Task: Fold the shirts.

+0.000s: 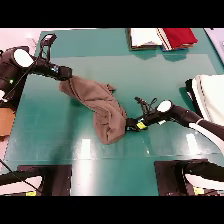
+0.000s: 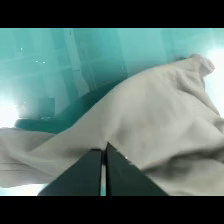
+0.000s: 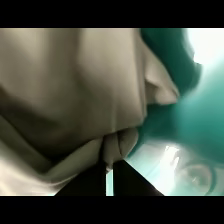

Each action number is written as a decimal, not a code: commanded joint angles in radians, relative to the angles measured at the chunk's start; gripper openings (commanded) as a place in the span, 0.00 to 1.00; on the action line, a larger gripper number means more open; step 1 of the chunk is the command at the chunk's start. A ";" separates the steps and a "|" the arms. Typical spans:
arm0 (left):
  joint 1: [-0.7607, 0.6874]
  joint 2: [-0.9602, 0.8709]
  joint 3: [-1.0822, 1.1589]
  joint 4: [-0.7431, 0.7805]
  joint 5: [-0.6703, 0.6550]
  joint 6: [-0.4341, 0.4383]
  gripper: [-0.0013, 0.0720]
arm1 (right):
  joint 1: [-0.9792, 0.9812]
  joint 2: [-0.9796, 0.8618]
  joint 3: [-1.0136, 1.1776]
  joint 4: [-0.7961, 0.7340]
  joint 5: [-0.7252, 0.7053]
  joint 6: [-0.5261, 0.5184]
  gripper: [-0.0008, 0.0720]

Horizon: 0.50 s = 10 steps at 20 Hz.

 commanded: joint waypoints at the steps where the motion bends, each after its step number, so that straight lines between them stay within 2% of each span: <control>1: 0.001 0.012 0.001 0.008 -0.012 0.000 0.06 | 0.013 0.012 0.068 -0.085 -0.035 -0.005 0.04; 6: 0.002 0.256 0.023 0.086 0.075 0.000 0.06 | -0.120 0.253 0.304 -0.362 0.115 0.069 0.03; 10: 0.002 0.479 0.172 0.095 0.043 0.000 0.06 | -0.320 0.463 0.567 -0.388 0.203 0.074 0.03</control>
